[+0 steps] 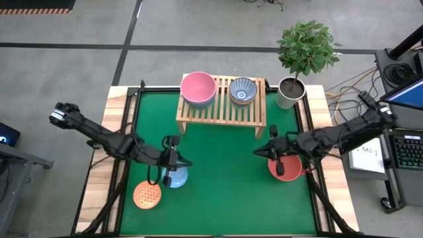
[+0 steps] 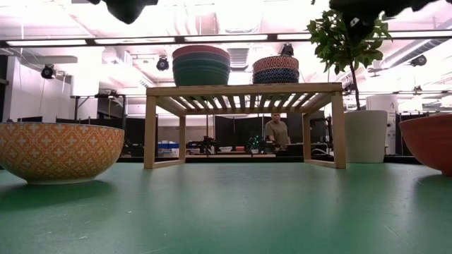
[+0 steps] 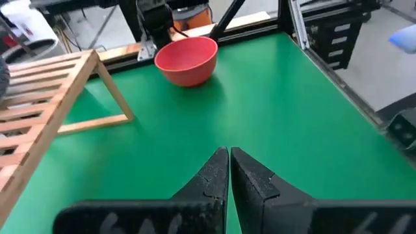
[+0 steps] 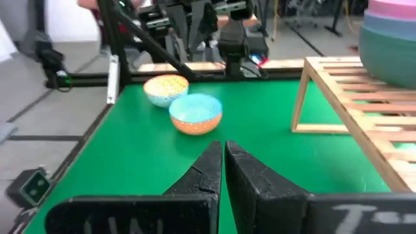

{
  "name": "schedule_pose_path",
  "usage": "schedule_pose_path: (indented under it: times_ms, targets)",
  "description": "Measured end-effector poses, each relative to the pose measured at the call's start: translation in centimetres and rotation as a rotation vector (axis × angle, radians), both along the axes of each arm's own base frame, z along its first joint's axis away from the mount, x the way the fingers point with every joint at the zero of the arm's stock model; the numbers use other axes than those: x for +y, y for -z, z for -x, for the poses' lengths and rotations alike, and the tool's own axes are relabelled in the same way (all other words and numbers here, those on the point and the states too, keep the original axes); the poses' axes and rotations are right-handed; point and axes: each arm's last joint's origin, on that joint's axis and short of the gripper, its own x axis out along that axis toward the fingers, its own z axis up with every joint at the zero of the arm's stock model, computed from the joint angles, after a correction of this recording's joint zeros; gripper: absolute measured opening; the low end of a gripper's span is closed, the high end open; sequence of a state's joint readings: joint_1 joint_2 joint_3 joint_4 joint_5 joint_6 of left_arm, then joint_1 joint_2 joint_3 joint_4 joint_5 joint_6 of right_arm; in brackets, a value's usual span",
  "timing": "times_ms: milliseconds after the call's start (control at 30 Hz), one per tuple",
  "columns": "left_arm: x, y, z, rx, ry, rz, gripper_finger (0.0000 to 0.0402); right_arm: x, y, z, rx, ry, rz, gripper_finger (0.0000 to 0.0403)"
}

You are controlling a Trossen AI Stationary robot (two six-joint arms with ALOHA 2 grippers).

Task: Place and stack bowls onto a shelf
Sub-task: Stack the light blue patterned bowl on top of the blue patterned bowl on the shelf

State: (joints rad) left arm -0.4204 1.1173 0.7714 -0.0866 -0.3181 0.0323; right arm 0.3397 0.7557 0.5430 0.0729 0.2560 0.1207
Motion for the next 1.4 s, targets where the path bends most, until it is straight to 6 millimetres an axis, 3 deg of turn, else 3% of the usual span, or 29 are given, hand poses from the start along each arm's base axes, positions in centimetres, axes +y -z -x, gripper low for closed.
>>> schedule_pose_path:
  times_ms: [333,800,1033,1400]
  targets:
    - [0.6,2.7,0.6,0.065,-0.085,-0.053,0.0000,1.4,-2.4,-3.9,0.278,0.089,-0.132,0.0009]
    - [0.7,2.8,1.0,0.157,-0.124,-0.024,0.0000,2.2,-3.5,-9.5,0.634,0.276,-0.254,0.0009]
    - [0.8,2.9,1.1,0.168,-0.136,-0.010,0.0000,2.9,-3.2,-11.4,0.817,0.286,-0.369,0.0009]
    - [0.8,2.8,1.1,0.159,-0.139,-0.017,0.0000,4.1,-0.8,-12.8,1.051,0.305,-0.639,0.0009]
